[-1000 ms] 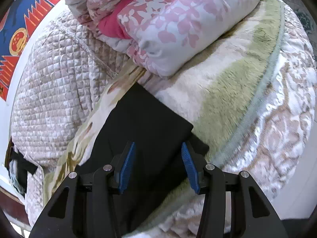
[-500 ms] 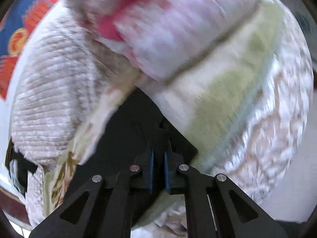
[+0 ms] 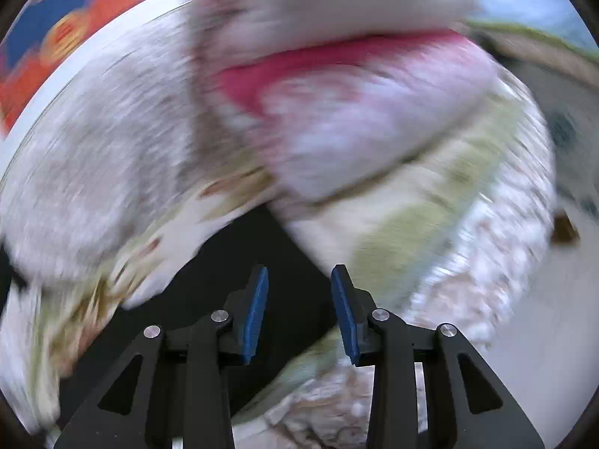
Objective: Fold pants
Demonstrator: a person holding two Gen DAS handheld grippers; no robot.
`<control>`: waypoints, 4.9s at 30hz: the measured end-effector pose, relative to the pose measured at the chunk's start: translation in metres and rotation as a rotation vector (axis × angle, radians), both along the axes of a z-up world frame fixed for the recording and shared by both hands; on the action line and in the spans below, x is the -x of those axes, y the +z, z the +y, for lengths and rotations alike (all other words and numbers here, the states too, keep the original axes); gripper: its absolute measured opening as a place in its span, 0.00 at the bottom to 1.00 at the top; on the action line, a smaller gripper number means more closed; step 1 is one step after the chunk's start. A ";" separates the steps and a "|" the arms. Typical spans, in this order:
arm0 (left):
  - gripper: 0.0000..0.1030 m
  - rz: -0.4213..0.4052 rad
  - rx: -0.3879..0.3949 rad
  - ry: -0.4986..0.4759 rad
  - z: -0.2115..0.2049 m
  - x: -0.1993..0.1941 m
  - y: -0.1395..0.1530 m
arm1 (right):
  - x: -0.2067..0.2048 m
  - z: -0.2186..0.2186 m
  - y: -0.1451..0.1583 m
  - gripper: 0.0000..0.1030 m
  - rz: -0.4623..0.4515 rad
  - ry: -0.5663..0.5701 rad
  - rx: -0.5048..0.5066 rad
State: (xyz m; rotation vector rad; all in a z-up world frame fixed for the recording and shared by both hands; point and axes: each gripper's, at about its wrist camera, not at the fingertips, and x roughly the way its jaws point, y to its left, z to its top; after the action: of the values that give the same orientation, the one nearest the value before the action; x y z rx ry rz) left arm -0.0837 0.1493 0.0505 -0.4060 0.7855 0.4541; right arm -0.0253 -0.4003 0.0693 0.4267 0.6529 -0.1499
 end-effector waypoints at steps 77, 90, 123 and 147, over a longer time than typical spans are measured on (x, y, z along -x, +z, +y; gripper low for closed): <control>0.39 0.028 -0.053 -0.302 -0.091 -0.036 -0.028 | -0.008 0.214 -0.051 0.59 0.000 0.756 0.364; 0.39 0.041 -0.057 -0.273 -0.083 -0.024 -0.030 | -0.012 0.215 -0.056 0.59 0.027 0.771 0.334; 0.39 -0.022 0.134 -0.164 -0.041 0.023 -0.035 | -0.013 0.215 -0.054 0.59 0.034 0.763 0.274; 0.07 -0.072 0.161 -0.073 -0.010 -0.027 -0.035 | -0.017 0.211 -0.049 0.59 0.029 0.735 0.229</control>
State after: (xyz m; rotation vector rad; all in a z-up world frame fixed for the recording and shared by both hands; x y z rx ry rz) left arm -0.0566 0.1389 0.0151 -0.5384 0.7671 0.3070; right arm -0.0082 -0.1897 0.0206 -0.0525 0.7739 0.4645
